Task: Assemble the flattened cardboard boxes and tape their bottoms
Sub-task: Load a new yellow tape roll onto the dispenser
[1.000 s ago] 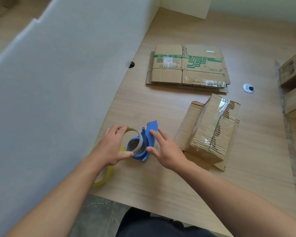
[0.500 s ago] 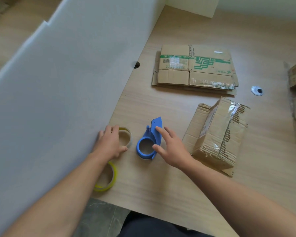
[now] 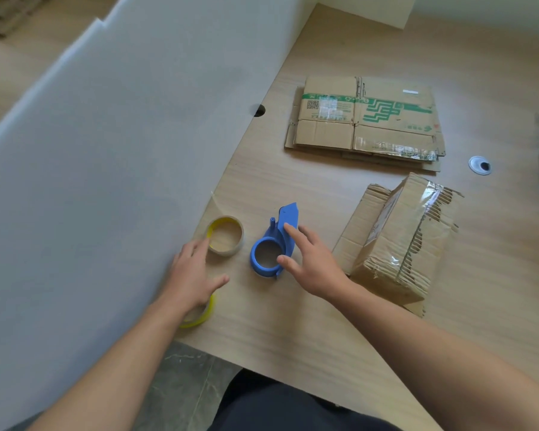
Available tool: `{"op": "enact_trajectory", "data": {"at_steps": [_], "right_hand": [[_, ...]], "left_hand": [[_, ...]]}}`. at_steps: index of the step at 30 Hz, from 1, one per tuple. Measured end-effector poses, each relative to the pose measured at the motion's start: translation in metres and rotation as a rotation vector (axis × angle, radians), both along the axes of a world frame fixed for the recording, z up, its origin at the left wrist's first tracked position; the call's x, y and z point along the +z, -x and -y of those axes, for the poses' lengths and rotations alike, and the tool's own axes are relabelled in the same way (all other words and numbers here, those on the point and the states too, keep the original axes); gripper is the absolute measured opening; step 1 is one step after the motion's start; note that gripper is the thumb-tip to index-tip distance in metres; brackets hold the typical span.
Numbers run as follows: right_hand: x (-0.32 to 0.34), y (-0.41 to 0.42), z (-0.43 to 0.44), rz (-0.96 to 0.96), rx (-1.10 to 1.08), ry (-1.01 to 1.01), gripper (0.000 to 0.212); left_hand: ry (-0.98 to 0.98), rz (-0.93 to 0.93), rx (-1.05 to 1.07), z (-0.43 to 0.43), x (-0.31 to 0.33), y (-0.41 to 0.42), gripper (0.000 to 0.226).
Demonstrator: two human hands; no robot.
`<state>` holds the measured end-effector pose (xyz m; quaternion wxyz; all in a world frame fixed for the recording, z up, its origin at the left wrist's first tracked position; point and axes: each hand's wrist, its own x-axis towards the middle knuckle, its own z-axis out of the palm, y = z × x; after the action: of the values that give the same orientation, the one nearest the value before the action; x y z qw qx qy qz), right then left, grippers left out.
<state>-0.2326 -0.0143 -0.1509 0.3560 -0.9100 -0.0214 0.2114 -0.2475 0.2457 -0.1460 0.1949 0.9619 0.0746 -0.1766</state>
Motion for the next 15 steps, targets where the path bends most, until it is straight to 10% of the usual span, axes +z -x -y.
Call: {"op": "enact_trajectory", "data": {"at_steps": [15], "right_hand": [[-0.003,0.012,0.002,0.004,0.022,0.0,0.068]], "left_hand": [[-0.273,-0.193,-0.035,-0.01,-0.011,0.067,0.108]]}}
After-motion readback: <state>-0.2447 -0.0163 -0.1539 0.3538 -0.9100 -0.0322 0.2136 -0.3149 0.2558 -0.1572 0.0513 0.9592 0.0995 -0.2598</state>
